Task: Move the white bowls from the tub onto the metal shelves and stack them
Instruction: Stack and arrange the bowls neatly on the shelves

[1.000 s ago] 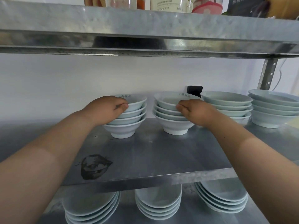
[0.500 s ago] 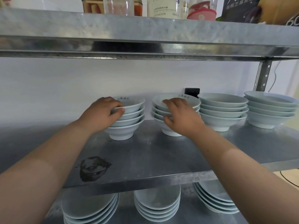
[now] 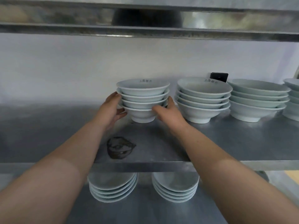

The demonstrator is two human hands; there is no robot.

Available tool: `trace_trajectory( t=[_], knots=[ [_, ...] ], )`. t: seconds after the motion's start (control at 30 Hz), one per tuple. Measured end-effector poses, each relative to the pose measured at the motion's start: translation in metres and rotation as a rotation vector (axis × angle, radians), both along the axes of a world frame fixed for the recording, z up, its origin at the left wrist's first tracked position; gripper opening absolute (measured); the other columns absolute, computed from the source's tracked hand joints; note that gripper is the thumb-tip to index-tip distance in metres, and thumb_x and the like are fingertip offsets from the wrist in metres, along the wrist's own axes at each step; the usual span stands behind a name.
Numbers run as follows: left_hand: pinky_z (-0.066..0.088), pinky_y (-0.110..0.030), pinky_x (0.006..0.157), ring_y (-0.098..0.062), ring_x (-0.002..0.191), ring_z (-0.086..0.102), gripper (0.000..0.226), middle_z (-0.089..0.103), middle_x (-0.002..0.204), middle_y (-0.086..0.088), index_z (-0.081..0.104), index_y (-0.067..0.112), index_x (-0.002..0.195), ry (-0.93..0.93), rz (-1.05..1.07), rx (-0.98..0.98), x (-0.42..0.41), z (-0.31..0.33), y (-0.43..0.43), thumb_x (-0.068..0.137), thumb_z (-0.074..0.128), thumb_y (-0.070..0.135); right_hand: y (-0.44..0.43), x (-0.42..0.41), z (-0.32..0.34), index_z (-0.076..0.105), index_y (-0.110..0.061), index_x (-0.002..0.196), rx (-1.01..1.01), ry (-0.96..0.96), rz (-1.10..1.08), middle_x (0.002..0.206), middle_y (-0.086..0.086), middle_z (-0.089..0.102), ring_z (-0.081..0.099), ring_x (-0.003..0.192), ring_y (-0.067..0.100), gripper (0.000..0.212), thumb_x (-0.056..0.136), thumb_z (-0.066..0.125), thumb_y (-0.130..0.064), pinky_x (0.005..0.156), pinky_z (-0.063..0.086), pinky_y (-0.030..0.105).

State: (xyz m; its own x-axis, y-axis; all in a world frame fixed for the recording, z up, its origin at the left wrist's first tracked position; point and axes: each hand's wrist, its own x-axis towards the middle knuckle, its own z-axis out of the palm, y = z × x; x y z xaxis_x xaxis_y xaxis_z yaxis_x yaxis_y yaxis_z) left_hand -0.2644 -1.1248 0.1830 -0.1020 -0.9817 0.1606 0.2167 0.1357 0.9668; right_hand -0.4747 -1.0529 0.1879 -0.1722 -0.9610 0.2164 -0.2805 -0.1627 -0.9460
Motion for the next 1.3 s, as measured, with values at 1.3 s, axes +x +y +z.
trace_trajectory(
  t=[1.3],
  knots=[
    [0.032, -0.041, 0.117, -0.003, 0.140, 0.036, 0.079, 0.041, 0.150, 0.017, 0.024, 0.036, 0.153, -0.461, 0.034, -0.473, 0.117, -0.023, 0.018, 0.085, 0.063, 0.047, 0.020, 0.097, -0.019, -0.002, -0.030, 0.156, -0.056, 0.377, -0.061, 0.150, -0.001, 0.044, 0.040, 0.137, 0.022, 0.077, 0.098, 0.042, -0.055, 0.101, 0.031, 0.027]
  ],
)
